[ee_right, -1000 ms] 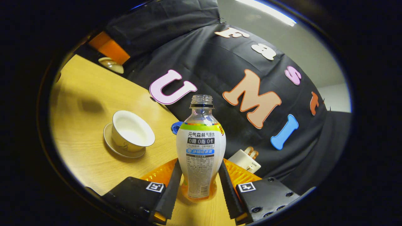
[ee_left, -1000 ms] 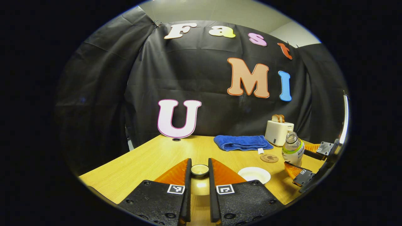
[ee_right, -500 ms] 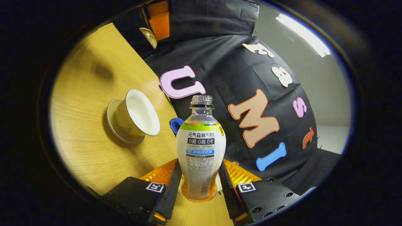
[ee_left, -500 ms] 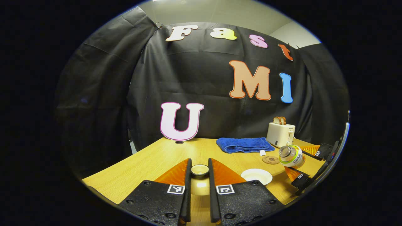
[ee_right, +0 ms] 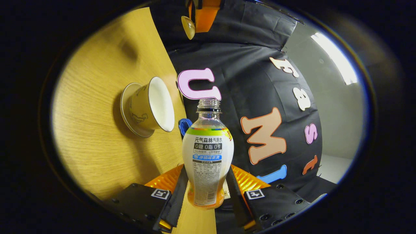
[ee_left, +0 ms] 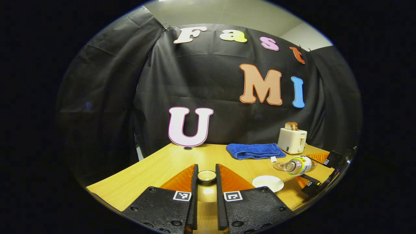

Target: Open the teacup lid with one hand, grasp the water bottle and pour water into the teacup with the other hand; after pouring, place the water bottle on the coaster and then close the teacup lid.

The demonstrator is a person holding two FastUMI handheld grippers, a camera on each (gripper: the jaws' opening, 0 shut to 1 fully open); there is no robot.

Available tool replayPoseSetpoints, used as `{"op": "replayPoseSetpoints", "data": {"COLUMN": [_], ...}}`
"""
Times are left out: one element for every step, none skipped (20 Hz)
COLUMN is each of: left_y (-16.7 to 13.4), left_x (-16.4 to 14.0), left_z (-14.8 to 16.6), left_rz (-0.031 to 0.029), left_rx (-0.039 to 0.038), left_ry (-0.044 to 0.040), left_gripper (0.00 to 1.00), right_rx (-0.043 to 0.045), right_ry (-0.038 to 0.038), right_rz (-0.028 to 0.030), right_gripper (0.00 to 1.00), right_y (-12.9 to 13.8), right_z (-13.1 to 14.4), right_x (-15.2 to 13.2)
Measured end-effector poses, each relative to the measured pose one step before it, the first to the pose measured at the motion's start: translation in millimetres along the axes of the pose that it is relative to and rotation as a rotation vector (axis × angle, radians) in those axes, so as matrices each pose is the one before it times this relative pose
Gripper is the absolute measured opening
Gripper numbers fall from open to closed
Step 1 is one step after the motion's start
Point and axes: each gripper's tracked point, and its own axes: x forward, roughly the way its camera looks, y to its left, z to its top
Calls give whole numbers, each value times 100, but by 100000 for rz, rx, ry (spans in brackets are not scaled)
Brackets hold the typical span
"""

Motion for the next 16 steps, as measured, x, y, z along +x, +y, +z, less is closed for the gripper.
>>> {"op": "replayPoseSetpoints", "data": {"left_y": [77, 30, 2, -13, 141, 57, 145, 48, -32, -38, -27, -17, -42, -10, 170, 75], "left_x": [14, 2, -130, 76, -18, 21, -48, -5, -84, -33, 32, 4, 54, 86, -145, -60], "left_z": [-14, 3, -34, 89, -110, 80, 31, 15, 106, 61, -2, 43, -184, -6, -4, 106], "left_rz": [30, 53, -51, -54, 108, 246, 338, 142, -36, -244, -177, -93, -57, -12, 134, 40], "left_rx": [10, -74, -205, -189, -37, 188, 303, 142, -174, -367, -505, -225, -205, -160, -75, -75], "left_ry": [47, 155, 6, -66, 85, -215, -3, -100, -100, -6, -112, -20, 247, -13, 57, 45], "left_gripper": [22, 22, 22, 22, 22, 21, 22, 22, 22, 22, 21, 22, 22, 22, 22, 22], "right_rx": [-1436, -1714, -1934, -2159, -2403, -2637, -2697, -2707, -2960, -3246, -2514, -2602, -2218, -2127, -1511, -1707], "right_ry": [-491, -439, -466, -476, -527, -457, -326, -384, -466, -345, -544, -666, -844, -906, -621, -678], "right_rz": [19, 29, 30, 124, 144, -38, -38, 384, 199, 153, 87, 183, 118, 274, 192, 348], "right_gripper": [70, 70, 70, 70, 69, 70, 70, 70, 70, 70, 70, 70, 70, 70, 70, 70], "right_y": [-104, -27, -176, -46, -97, -276, -217, -57, -94, 24, -49, -177, -176, -124, -48, -40], "right_z": [159, 207, 172, -94, -61, -27, -82, 2, 22, -277, 72, -67, 76, 208, 50, 49], "right_x": [32, 166, 142, 38, 124, 166, 163, 93, 14, 219, -47, 207, 56, -51, 5, 39]}}
